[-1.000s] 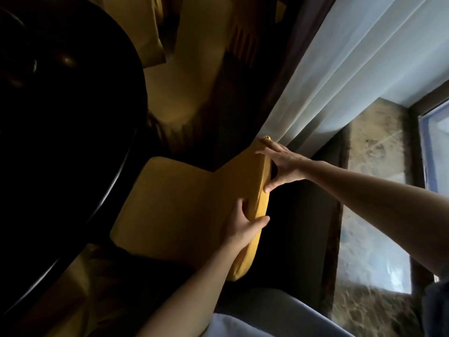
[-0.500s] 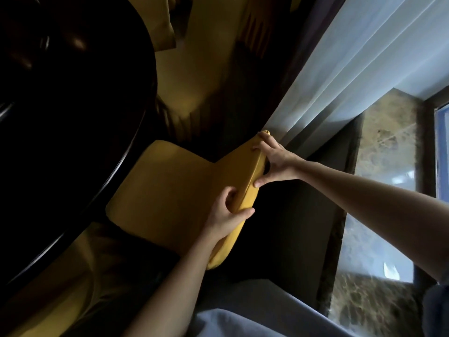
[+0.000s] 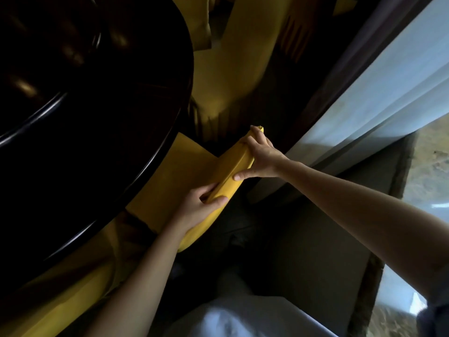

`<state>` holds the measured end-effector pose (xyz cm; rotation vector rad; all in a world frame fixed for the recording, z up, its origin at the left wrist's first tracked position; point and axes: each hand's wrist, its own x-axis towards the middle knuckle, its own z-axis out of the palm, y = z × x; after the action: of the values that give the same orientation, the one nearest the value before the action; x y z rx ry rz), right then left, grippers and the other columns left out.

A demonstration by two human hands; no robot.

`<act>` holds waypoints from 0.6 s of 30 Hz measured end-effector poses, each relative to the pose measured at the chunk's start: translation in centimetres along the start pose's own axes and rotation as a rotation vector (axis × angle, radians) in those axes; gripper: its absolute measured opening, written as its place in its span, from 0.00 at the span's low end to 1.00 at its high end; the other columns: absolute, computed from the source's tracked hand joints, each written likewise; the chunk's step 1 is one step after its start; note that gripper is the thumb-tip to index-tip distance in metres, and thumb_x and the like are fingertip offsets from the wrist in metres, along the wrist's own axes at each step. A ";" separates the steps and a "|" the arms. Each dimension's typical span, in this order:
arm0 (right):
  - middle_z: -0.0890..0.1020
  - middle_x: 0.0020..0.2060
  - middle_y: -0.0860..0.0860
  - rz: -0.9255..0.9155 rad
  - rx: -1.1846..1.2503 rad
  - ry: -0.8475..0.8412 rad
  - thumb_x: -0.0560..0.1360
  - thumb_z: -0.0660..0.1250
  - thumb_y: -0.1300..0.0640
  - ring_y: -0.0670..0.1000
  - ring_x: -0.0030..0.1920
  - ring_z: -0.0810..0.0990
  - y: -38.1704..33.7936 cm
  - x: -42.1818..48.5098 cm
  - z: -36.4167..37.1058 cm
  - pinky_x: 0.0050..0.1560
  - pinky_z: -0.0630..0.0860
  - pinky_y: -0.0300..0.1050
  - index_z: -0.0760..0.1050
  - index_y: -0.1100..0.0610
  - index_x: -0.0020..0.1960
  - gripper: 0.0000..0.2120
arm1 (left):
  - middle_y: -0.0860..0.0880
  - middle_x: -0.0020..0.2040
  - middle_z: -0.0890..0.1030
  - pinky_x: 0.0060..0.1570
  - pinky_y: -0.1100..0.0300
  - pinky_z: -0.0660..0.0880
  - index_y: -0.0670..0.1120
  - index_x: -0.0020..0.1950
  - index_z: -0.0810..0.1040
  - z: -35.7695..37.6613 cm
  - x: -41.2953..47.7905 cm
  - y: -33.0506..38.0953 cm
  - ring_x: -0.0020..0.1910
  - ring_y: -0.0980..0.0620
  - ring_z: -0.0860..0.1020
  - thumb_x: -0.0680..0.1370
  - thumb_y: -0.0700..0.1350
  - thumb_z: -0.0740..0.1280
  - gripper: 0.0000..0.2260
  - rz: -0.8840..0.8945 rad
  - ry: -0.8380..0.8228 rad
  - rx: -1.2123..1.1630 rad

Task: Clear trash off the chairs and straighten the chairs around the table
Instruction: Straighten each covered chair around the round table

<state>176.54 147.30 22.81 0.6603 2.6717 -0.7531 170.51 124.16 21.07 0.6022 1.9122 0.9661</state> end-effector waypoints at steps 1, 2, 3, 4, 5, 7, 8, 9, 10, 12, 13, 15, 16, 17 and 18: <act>0.41 0.76 0.50 -0.011 0.014 0.010 0.57 0.74 0.31 0.64 0.76 0.43 -0.6 0.6 0.2 0.68 0.60 0.68 0.55 0.45 0.74 0.53 | 0.52 0.66 0.74 0.60 0.56 0.70 0.52 0.70 0.69 -0.8 0.1 -0.2 0.64 0.51 0.71 0.72 0.58 0.69 0.29 0.004 0.019 0.008; 0.41 0.76 0.50 -0.020 0.025 0.017 0.56 0.73 0.30 0.64 0.76 0.43 -1.2 1.4 0.4 0.69 0.61 0.68 0.55 0.45 0.74 0.53 | 0.52 0.65 0.74 0.59 0.57 0.69 0.51 0.70 0.69 -1.6 0.2 -0.2 0.63 0.53 0.71 0.73 0.57 0.69 0.27 0.005 0.046 0.016; 0.41 0.76 0.50 -0.024 0.034 0.018 0.56 0.73 0.29 0.64 0.76 0.42 -1.8 2.2 0.6 0.69 0.61 0.69 0.55 0.45 0.74 0.54 | 0.52 0.64 0.74 0.58 0.59 0.69 0.50 0.70 0.70 -2.4 0.3 -0.3 0.61 0.54 0.71 0.74 0.55 0.68 0.25 0.003 0.077 0.022; 0.40 0.76 0.50 -0.026 0.041 0.014 0.55 0.73 0.28 0.64 0.76 0.41 -2.4 3.1 0.7 0.69 0.61 0.69 0.55 0.46 0.74 0.54 | 0.52 0.64 0.75 0.57 0.59 0.69 0.50 0.69 0.70 -3.2 0.3 -0.3 0.61 0.54 0.72 0.75 0.54 0.68 0.24 0.007 0.109 0.026; 0.40 0.76 0.49 -0.026 0.043 0.003 0.54 0.72 0.28 0.65 0.76 0.41 -3.0 4.0 0.8 0.69 0.60 0.70 0.54 0.46 0.74 0.55 | 0.52 0.64 0.75 0.58 0.59 0.70 0.49 0.69 0.71 -3.9 0.3 -0.4 0.61 0.54 0.73 0.75 0.54 0.67 0.24 0.009 0.139 0.026; 0.39 0.76 0.49 -0.019 0.035 -0.032 0.53 0.72 0.27 0.66 0.75 0.39 -3.8 5.3 0.6 0.68 0.59 0.72 0.53 0.46 0.74 0.57 | 0.52 0.64 0.76 0.60 0.56 0.71 0.50 0.68 0.72 -5.0 0.2 -0.9 0.62 0.52 0.73 0.75 0.59 0.65 0.24 -0.026 0.185 0.023; 0.39 0.76 0.49 -0.018 0.029 -0.051 0.51 0.71 0.26 0.67 0.75 0.38 -3.9 5.8 0.4 0.68 0.58 0.73 0.53 0.45 0.74 0.58 | 0.53 0.63 0.76 0.60 0.56 0.71 0.51 0.67 0.73 -5.4 0.0 -1.2 0.62 0.52 0.73 0.75 0.61 0.63 0.24 -0.062 0.199 0.029; 0.39 0.76 0.49 -0.022 0.024 -0.065 0.50 0.70 0.25 0.67 0.74 0.38 -3.9 6.0 0.2 0.68 0.57 0.73 0.53 0.45 0.74 0.59 | 0.53 0.62 0.77 0.58 0.56 0.71 0.51 0.66 0.74 -5.6 -0.2 -1.5 0.62 0.51 0.74 0.76 0.62 0.61 0.23 -0.101 0.208 0.035; 0.39 0.76 0.49 -0.028 0.020 -0.071 0.49 0.68 0.24 0.67 0.74 0.37 -3.8 5.9 0.2 0.68 0.57 0.73 0.53 0.45 0.74 0.59 | 0.52 0.61 0.77 0.57 0.57 0.70 0.50 0.66 0.75 -5.7 -0.5 -1.8 0.62 0.50 0.74 0.77 0.61 0.59 0.23 -0.144 0.214 0.046; 0.40 0.76 0.49 -0.038 -0.004 -0.067 0.47 0.65 0.23 0.67 0.74 0.38 -3.6 5.6 0.2 0.69 0.55 0.72 0.54 0.45 0.73 0.60 | 0.44 0.62 0.78 0.57 0.53 0.71 0.43 0.64 0.76 -5.8 -1.1 -2.4 0.62 0.44 0.74 0.79 0.58 0.57 0.23 -0.195 0.233 0.029; 0.40 0.76 0.49 -0.039 -0.030 -0.066 0.47 0.64 0.22 0.67 0.74 0.38 -3.6 5.6 0.2 0.70 0.53 0.71 0.54 0.44 0.73 0.60 | 0.41 0.63 0.76 0.59 0.50 0.70 0.40 0.63 0.76 -5.7 -1.5 -2.5 0.62 0.41 0.73 0.79 0.57 0.57 0.24 -0.209 0.233 0.005; 0.40 0.76 0.50 -0.047 -0.117 -0.063 0.47 0.62 0.20 0.67 0.75 0.37 -3.7 5.6 0.0 0.72 0.47 0.71 0.53 0.44 0.74 0.60 | 0.44 0.66 0.74 0.61 0.56 0.67 0.42 0.65 0.74 -5.6 -2.3 -2.8 0.66 0.45 0.71 0.79 0.56 0.56 0.23 -0.236 0.198 -0.054; 0.40 0.77 0.51 -0.069 -0.187 -0.061 0.48 0.60 0.19 0.66 0.75 0.36 -3.8 5.7 -0.2 0.71 0.43 0.70 0.54 0.44 0.74 0.60 | 0.47 0.68 0.73 0.61 0.60 0.65 0.45 0.68 0.72 -5.6 -2.6 -3.1 0.67 0.48 0.69 0.79 0.56 0.56 0.22 -0.247 0.169 -0.075; 0.40 0.77 0.51 -0.108 -0.260 -0.067 0.49 0.59 0.19 0.65 0.74 0.34 -4.0 5.9 -0.5 0.71 0.40 0.70 0.54 0.45 0.75 0.59 | 0.49 0.69 0.71 0.62 0.62 0.63 0.47 0.70 0.70 -5.6 -2.8 -3.1 0.69 0.50 0.67 0.79 0.58 0.56 0.24 -0.258 0.139 -0.084; 0.41 0.77 0.51 -0.156 -0.318 -0.084 0.51 0.58 0.19 0.63 0.74 0.32 -4.2 6.2 -0.9 0.70 0.38 0.71 0.55 0.45 0.75 0.58 | 0.51 0.70 0.69 0.64 0.62 0.62 0.49 0.71 0.68 -5.7 -3.0 -3.1 0.70 0.51 0.66 0.76 0.62 0.57 0.27 -0.272 0.101 -0.085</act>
<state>169.07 146.74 22.89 0.3349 2.7021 -0.3674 166.90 118.02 21.79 0.2388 1.9686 0.9099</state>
